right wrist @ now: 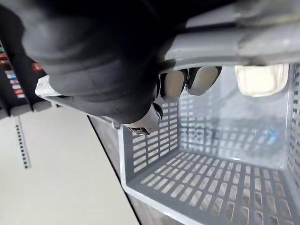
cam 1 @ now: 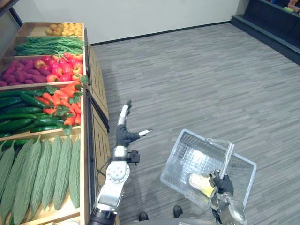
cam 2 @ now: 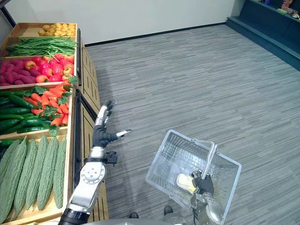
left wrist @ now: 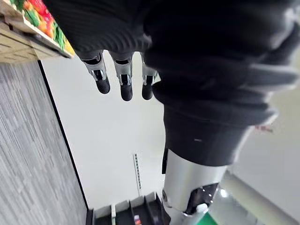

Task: Pick vegetable in the basket

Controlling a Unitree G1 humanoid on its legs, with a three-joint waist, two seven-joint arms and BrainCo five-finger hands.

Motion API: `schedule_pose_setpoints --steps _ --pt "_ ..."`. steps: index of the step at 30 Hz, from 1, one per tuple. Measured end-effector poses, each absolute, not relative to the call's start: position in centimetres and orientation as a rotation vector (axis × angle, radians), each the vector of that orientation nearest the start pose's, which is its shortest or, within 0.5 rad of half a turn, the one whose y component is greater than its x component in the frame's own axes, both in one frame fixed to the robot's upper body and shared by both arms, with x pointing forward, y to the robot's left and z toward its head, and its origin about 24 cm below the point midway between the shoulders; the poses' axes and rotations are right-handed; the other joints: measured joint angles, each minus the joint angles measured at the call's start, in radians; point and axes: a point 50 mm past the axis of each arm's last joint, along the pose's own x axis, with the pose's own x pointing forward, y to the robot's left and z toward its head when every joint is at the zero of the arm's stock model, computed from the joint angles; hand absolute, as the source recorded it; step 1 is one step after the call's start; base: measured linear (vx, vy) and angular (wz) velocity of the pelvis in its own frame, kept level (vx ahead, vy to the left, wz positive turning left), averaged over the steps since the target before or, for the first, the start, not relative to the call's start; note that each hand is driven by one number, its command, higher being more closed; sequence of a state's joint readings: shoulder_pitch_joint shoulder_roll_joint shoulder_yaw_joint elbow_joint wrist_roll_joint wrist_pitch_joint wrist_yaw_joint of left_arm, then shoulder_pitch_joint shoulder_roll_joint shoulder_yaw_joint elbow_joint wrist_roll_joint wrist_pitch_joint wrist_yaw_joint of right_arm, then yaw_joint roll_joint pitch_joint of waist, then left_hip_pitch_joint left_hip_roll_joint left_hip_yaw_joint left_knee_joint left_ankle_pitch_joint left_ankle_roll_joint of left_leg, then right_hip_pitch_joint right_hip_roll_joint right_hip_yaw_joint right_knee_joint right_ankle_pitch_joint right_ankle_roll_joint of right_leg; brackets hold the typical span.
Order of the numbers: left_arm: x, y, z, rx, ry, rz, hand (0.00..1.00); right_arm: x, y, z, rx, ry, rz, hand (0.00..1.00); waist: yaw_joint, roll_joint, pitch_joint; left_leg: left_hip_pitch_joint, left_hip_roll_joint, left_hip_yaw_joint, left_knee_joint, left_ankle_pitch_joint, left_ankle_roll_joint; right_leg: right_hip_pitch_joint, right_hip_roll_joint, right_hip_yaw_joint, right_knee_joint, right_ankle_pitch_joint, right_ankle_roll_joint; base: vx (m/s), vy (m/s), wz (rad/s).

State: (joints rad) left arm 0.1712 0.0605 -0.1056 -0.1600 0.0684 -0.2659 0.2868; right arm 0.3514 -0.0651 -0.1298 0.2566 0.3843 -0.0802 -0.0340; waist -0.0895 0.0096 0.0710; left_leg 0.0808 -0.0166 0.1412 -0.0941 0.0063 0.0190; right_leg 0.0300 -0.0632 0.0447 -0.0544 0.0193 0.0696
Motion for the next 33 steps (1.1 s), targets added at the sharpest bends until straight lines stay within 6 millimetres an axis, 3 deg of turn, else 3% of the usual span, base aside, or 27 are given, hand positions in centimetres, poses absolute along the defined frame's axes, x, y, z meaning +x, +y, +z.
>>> schedule_pose_setpoints --steps 4,7,10,11,12,13,15,16,19,21,22,23,24,25,27,28,29,30,33 --pt "20.6 16.6 5.9 0.036 -0.236 0.264 0.0 13.9 -22.7 -7.0 0.285 0.456 -0.442 1.0 0.019 -0.005 -0.002 -0.018 0.0 -0.002 0.012 -0.01 0.002 -0.009 -0.001 -0.005 -0.002 -0.001 0.001 0.0 -0.008 0.02" --pt "20.0 17.1 6.0 0.025 -0.238 0.302 0.0 14.6 -23.0 -7.0 0.288 0.44 -0.47 1.0 0.023 -0.016 -0.001 -0.072 0.002 -0.001 0.113 -0.072 0.002 -0.02 -0.008 -0.006 0.003 -0.013 0.016 0.01 0.003 -0.01" --pt "19.6 17.0 6.2 0.003 -0.244 0.321 0.0 14.9 -23.2 -7.0 0.29 0.435 -0.491 1.0 0.023 -0.021 0.009 -0.149 0.018 0.0 0.331 -0.209 0.005 -0.086 -0.008 -0.022 0.192 -0.134 0.033 0.06 0.023 0.02" --pt "19.6 17.0 6.7 -0.004 -0.266 0.325 0.0 15.0 -23.2 -7.2 0.287 0.439 -0.506 1.0 0.021 -0.014 0.021 -0.154 0.024 -0.009 0.411 -0.279 0.023 -0.121 -0.015 -0.046 0.346 -0.194 0.057 0.08 0.054 -0.06" --pt "19.5 17.0 6.7 -0.005 -0.269 0.331 0.0 15.2 -23.2 -7.2 0.284 0.439 -0.506 1.0 0.029 -0.016 0.029 -0.157 0.029 -0.006 0.429 -0.299 0.028 -0.149 -0.018 -0.069 0.426 -0.201 0.06 0.09 0.071 -0.19" --pt "19.5 17.0 6.8 -0.004 -0.273 0.345 0.0 15.7 -23.0 -7.0 0.282 0.429 -0.495 1.0 0.036 0.009 0.047 -0.137 0.039 -0.007 0.443 -0.32 0.057 -0.22 -0.031 -0.12 0.608 -0.192 0.047 0.05 0.056 -0.14" --pt "19.6 17.0 7.0 0.013 -0.286 0.355 0.0 16.0 -22.3 -7.1 0.284 0.433 -0.471 1.0 0.022 0.007 0.057 -0.106 0.042 -0.017 0.444 -0.342 0.077 -0.29 -0.05 -0.184 0.659 -0.242 -0.007 0.21 0.067 0.07" --pt "19.7 17.1 7.1 0.016 -0.292 0.354 0.0 16.1 -22.1 -7.1 0.284 0.433 -0.462 1.0 0.023 0.009 0.06 -0.105 0.044 -0.021 0.445 -0.35 0.076 -0.309 -0.048 -0.187 0.641 -0.242 -0.008 0.25 0.039 0.13" --pt "20.7 16.4 7.8 0.011 -0.332 0.331 0.0 16.6 -21.9 -6.7 0.282 0.412 -0.444 1.0 0.011 0.03 0.08 -0.09 0.061 -0.095 0.436 -0.383 0.057 -0.373 0.005 -0.131 0.452 -0.188 0.014 0.31 -0.035 0.53" --pt "21.5 15.8 8.2 0.02 -0.355 0.317 0.0 16.7 -21.7 -6.6 0.281 0.408 -0.434 1.0 -0.004 0.027 0.085 -0.045 0.062 -0.138 0.433 -0.405 0.004 -0.386 0.027 -0.054 0.332 -0.086 0.013 0.48 -0.121 0.92" --pt "21.7 15.7 7.8 0.033 -0.34 0.311 0.0 16.7 -21.6 -6.6 0.27 0.411 -0.421 1.0 -0.012 0.04 0.086 -0.013 0.075 -0.176 0.454 -0.427 -0.028 -0.369 0.03 -0.051 0.369 -0.001 -0.021 0.67 -0.223 0.81" --pt "21.7 15.4 7.5 0.025 -0.322 0.311 0.0 16.9 -21.8 -6.4 0.258 0.406 -0.416 1.0 -0.008 0.063 0.085 -0.011 0.094 -0.187 0.469 -0.418 -0.044 -0.369 0.041 -0.076 0.398 -0.016 -0.029 0.58 -0.215 0.53" --pt "21.7 15.3 7.2 0.021 -0.312 0.31 0.0 17.2 -21.7 -6.0 0.253 0.388 -0.403 1.0 -0.004 0.069 0.084 -0.019 0.105 -0.196 0.504 -0.388 -0.092 -0.365 0.041 -0.093 0.433 -0.053 -0.049 0.57 -0.224 0.35" --pt "21.5 14.9 7.0 0.012 -0.301 0.299 0.0 17.5 -21.5 -5.4 0.252 0.359 -0.387 1.0 -0.004 0.069 0.085 -0.045 0.106 -0.21 0.589 -0.326 -0.105 -0.336 0.036 -0.115 0.449 -0.098 -0.061 0.53 -0.25 0.67" --pt "21.2 14.4 6.6 -0.001 -0.28 0.288 0.0 17.1 -21.5 -4.7 0.248 0.334 -0.385 1.0 -0.005 0.071 0.088 -0.128 0.127 -0.188 0.846 -0.174 -0.093 -0.224 0.034 -0.163 0.416 -0.143 -0.084 0.57 -0.269 0.69" --pt "20.8 14.4 6.2 0.0 -0.261 0.293 0.0 17.1 -21.1 -4.3 0.253 0.314 -0.372 1.0 0.013 0.062 0.096 -0.198 0.199 -0.098 1.063 -0.138 -0.077 -0.102 0.047 -0.182 0.343 -0.156 -0.101 0.51 -0.206 0.33" --pt "20.7 14.5 6.1 0.001 -0.255 0.295 0.0 17.2 -21.1 -4.1 0.254 0.303 -0.373 1.0 0.02 0.062 0.096 -0.22 0.22 -0.066 1.121 -0.146 -0.07 -0.06 0.052 -0.183 0.314 -0.158 -0.103 0.67 -0.236 0.25" --pt "20.5 14.6 5.9 0.001 -0.247 0.298 0.0 17.5 -21.2 -3.3 0.253 0.262 -0.387 1.0 0.036 0.057 0.101 -0.287 0.253 0.002 1.214 -0.18 -0.041 0.033 0.052 -0.187 0.24 -0.16 -0.106 0.44 -0.126 0.09" --pt "20.5 14.8 6.2 0.001 -0.257 0.31 0.0 18.5 -21.6 -2.2 0.247 0.194 -0.402 1.0 0.056 0.06 0.101 -0.389 0.244 0.069 1.118 -0.24 -0.053 0.129 0.039 -0.205 0.146 -0.163 -0.104 0.37 -0.036 0.16"
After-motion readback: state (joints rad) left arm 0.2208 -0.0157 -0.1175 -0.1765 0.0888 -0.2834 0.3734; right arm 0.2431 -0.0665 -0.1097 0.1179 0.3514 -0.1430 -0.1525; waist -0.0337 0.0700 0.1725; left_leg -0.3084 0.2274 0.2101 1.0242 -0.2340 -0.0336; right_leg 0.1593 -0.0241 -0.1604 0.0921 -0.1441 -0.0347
